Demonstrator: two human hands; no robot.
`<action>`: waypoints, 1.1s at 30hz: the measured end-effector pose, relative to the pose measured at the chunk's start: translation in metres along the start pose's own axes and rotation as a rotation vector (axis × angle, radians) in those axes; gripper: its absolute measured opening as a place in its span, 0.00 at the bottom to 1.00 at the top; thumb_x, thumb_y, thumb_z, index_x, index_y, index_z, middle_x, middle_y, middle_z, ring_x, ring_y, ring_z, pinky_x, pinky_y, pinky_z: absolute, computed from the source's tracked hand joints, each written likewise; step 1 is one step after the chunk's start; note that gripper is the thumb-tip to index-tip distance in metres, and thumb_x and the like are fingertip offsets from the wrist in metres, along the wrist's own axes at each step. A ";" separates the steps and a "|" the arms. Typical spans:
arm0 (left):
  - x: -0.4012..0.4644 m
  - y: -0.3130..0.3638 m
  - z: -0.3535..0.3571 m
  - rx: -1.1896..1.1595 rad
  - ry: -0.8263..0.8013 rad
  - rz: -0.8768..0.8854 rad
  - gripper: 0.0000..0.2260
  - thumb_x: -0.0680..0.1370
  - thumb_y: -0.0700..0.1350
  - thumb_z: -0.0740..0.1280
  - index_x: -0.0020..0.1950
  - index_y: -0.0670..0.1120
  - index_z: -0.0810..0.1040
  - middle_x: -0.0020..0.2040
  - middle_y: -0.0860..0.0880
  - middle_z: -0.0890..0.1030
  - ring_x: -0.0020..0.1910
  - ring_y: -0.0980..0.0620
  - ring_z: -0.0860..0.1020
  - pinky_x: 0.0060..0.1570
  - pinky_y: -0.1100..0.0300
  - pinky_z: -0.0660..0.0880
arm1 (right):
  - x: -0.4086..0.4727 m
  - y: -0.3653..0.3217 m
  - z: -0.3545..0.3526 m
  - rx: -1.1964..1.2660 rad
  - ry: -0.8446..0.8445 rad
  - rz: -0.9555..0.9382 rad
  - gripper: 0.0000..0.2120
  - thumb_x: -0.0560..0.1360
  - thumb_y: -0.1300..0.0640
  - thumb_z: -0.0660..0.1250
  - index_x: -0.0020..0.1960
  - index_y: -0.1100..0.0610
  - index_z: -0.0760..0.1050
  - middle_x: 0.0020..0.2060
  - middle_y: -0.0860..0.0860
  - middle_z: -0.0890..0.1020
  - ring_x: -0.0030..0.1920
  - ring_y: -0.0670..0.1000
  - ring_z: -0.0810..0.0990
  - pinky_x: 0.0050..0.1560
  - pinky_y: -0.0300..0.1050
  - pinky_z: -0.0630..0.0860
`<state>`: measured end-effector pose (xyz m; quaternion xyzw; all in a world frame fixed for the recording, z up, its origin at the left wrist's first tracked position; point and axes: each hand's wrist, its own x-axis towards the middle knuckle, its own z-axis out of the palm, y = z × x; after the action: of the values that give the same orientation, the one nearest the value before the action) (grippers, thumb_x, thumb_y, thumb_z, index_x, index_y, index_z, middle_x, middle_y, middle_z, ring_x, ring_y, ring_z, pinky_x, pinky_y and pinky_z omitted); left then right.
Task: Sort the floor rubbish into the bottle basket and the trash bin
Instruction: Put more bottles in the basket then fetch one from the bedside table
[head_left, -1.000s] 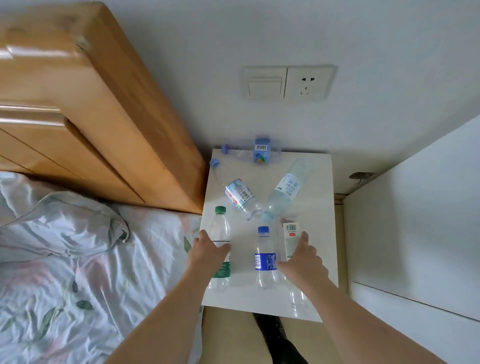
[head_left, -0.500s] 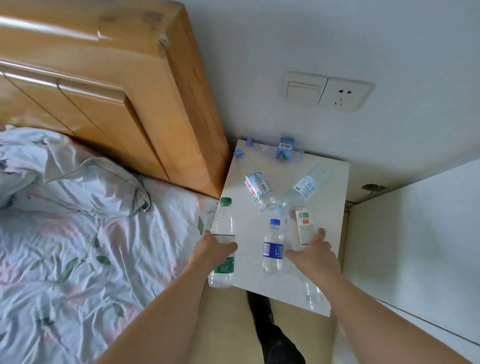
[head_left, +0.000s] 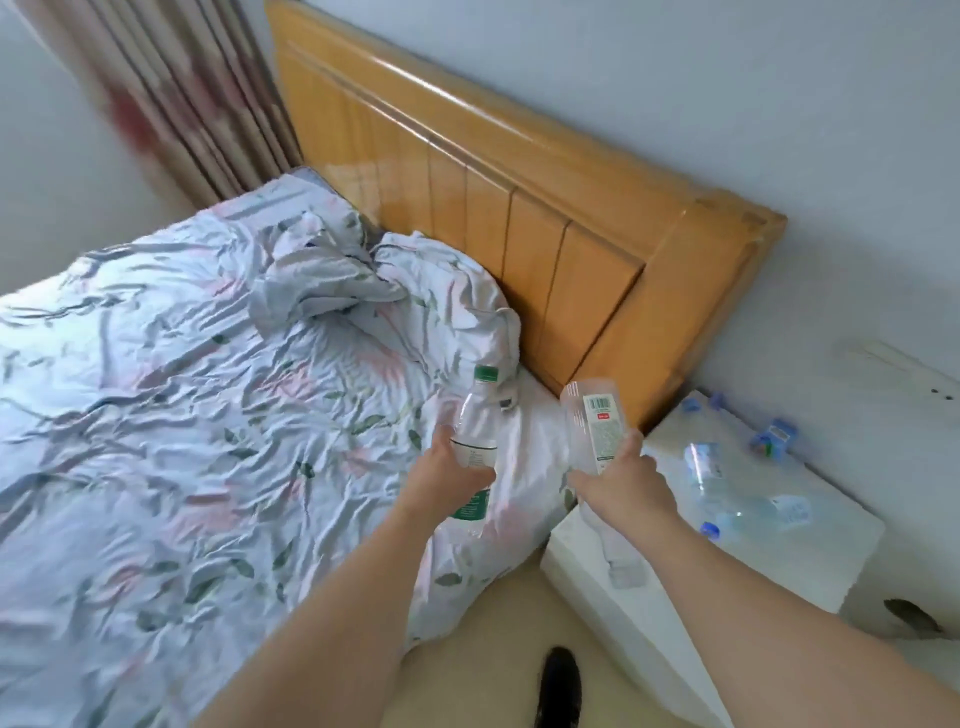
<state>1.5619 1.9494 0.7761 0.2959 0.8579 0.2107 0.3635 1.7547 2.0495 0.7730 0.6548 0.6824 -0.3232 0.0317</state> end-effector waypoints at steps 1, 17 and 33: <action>-0.011 -0.025 -0.020 -0.039 0.035 -0.015 0.33 0.72 0.51 0.70 0.73 0.51 0.58 0.49 0.50 0.74 0.47 0.47 0.75 0.42 0.56 0.75 | -0.014 -0.023 0.012 -0.020 -0.029 -0.053 0.48 0.63 0.36 0.68 0.74 0.53 0.49 0.59 0.57 0.72 0.57 0.60 0.75 0.55 0.54 0.76; -0.324 -0.473 -0.255 -0.495 0.636 -0.482 0.32 0.71 0.51 0.70 0.71 0.51 0.58 0.58 0.47 0.76 0.54 0.45 0.76 0.52 0.53 0.76 | -0.403 -0.304 0.304 -0.340 -0.435 -0.869 0.43 0.68 0.36 0.65 0.76 0.50 0.53 0.60 0.54 0.77 0.56 0.58 0.78 0.53 0.50 0.76; -0.511 -0.807 -0.414 -0.565 0.909 -0.699 0.29 0.71 0.51 0.70 0.66 0.50 0.59 0.58 0.48 0.74 0.53 0.48 0.74 0.44 0.57 0.71 | -0.718 -0.456 0.579 -0.349 -0.722 -1.133 0.33 0.69 0.40 0.64 0.69 0.53 0.62 0.45 0.50 0.78 0.40 0.50 0.78 0.37 0.46 0.75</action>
<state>1.2527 0.9569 0.8333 -0.2275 0.8837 0.4021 0.0745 1.2182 1.1735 0.8329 0.0341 0.9079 -0.3732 0.1880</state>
